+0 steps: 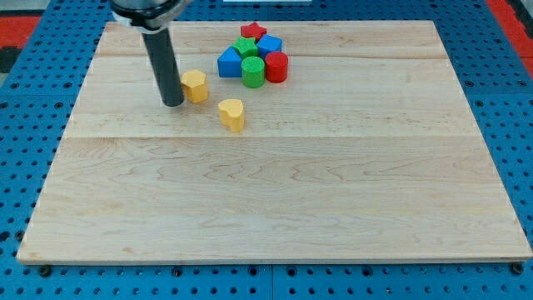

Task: Push yellow hexagon into the green circle

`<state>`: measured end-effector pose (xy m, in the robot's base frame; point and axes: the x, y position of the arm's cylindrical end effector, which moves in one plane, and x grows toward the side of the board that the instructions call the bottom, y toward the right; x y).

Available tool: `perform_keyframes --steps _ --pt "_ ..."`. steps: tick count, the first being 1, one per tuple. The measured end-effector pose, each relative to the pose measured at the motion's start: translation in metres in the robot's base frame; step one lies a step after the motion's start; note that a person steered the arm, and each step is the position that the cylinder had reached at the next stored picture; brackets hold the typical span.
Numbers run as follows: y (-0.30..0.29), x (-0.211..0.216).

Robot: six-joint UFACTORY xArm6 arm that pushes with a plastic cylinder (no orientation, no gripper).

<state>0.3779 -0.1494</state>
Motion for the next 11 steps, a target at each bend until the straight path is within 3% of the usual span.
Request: perform_keyframes --steps 2,3,4,6,10,11 --pt "0.009 -0.027" --pt "0.064 -0.028" --pt "0.078 -0.039" --pt "0.08 -0.018" --pt "0.123 -0.043" --pt "0.177 -0.001"
